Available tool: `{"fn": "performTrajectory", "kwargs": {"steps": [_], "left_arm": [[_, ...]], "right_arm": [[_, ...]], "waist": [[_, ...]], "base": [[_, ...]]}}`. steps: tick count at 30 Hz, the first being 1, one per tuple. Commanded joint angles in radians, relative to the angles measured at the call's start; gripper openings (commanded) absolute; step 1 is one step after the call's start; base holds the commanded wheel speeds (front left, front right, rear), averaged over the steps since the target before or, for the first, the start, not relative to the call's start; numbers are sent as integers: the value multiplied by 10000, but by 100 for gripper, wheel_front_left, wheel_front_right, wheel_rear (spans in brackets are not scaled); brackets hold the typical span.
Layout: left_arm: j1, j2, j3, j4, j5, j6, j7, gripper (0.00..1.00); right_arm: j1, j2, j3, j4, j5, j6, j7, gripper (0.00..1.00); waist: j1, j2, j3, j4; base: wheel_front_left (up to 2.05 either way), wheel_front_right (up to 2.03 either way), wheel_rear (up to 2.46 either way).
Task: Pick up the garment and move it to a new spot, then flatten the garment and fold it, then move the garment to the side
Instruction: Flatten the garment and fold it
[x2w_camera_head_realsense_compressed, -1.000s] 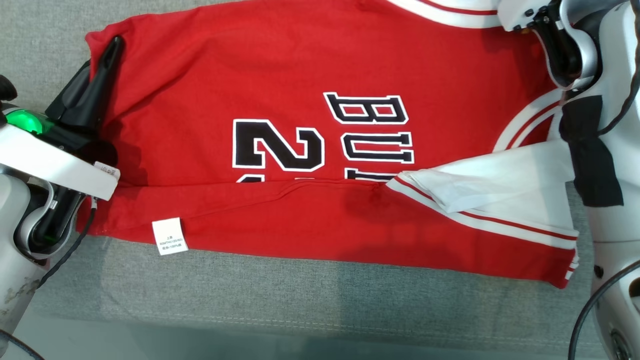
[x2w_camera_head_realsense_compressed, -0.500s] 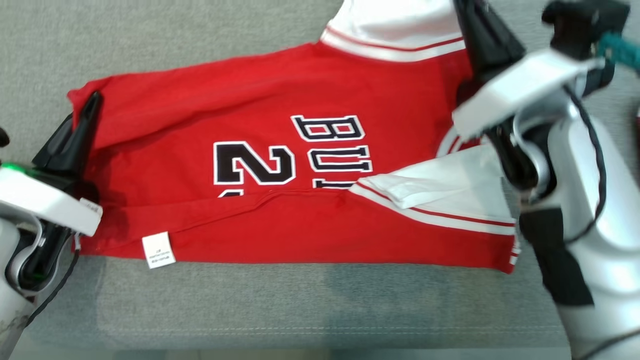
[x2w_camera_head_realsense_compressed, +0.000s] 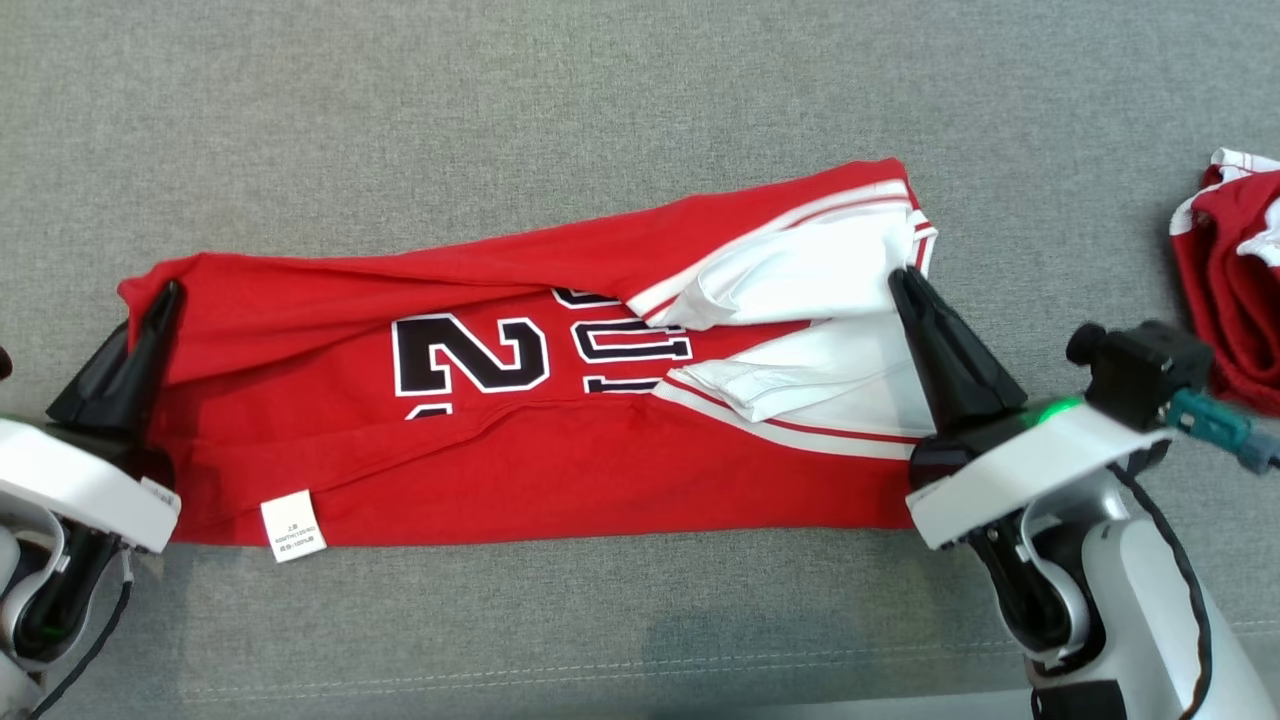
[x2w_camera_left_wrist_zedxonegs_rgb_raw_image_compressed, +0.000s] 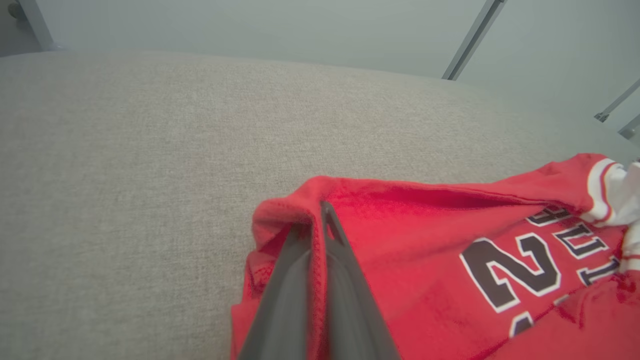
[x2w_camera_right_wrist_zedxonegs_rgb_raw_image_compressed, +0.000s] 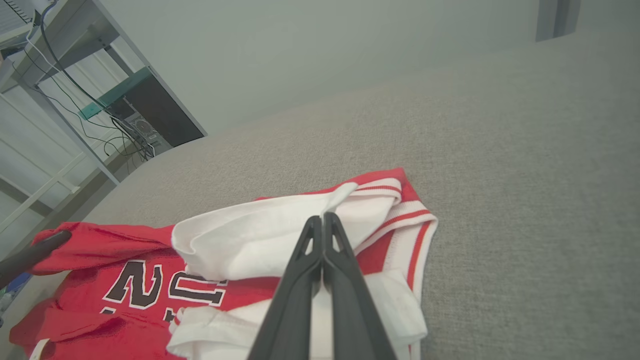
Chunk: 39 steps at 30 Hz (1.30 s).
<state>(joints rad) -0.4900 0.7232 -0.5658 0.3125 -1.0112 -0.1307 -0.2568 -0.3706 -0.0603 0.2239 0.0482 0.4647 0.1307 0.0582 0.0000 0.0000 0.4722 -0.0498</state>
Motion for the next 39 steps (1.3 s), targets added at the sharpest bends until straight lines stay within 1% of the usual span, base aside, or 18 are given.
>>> {"fn": "performTrajectory", "kwargs": {"steps": [1,7,10,19,22,23,24,25,26,27,29,32,36,39], "left_arm": [[137,691,415,-215,119,0,-49,0],[653,880,216,-309,329,0,-49,0],[884,925,100,-358,658,0,-49,0],[1621,586,188,-436,1823,0,-49,0],[2014,479,-170,-233,1745,0,-49,0],[2082,426,-234,-112,1649,0,-49,11],[2130,373,-296,6,1570,0,-49,36],[2161,321,-337,164,1460,0,-49,78],[2155,271,-329,306,1366,0,-49,100],[2119,214,-218,427,1347,0,-49,100],[2106,38,184,624,1379,0,-49,100],[2259,-303,1119,865,1773,0,-49,100],[2806,-1039,2503,974,2506,0,-49,100],[3228,-1605,3163,838,2944,0,-49,100]], "right_arm": [[441,101,194,-348,210,0,-269,0],[881,101,58,-213,503,0,-609,0],[934,101,-64,-75,580,0,-666,0],[1023,101,-27,461,1055,0,-660,0],[1140,101,125,760,1312,0,-597,0],[1172,101,222,868,1403,0,-556,0],[1207,101,324,997,1529,0,-488,0],[1237,101,405,1149,1660,0,-400,0],[1230,101,462,1276,1669,0,-354,41],[1211,101,445,1361,1681,0,-406,100],[1200,101,280,1480,1715,0,-615,100],[1238,101,-110,1563,1681,0,-949,100],[1311,101,-730,1930,1508,0,-1391,100],[1225,101,-752,2456,1516,0,-1520,100]], "waist": [[0,0,-123,-20],[0,0,-454,-4],[0,0,-693,31],[0,0,-1476,13],[0,0,-1660,-45],[0,0,-1701,-57],[0,0,-1748,-71],[0,0,-1780,-86],[0,0,-1810,-96],[0,0,-1841,-94],[0,0,-1959,-46],[0,0,-2175,45],[0,0,-2545,208],[0,0,-2774,369]], "base": [[0,0,0],[0,0,0],[0,0,0],[0,0,0],[0,0,0],[0,0,0],[0,0,0],[0,0,0],[0,0,0],[0,0,0],[0,0,0],[0,0,0],[0,0,0],[0,0,0]]}}
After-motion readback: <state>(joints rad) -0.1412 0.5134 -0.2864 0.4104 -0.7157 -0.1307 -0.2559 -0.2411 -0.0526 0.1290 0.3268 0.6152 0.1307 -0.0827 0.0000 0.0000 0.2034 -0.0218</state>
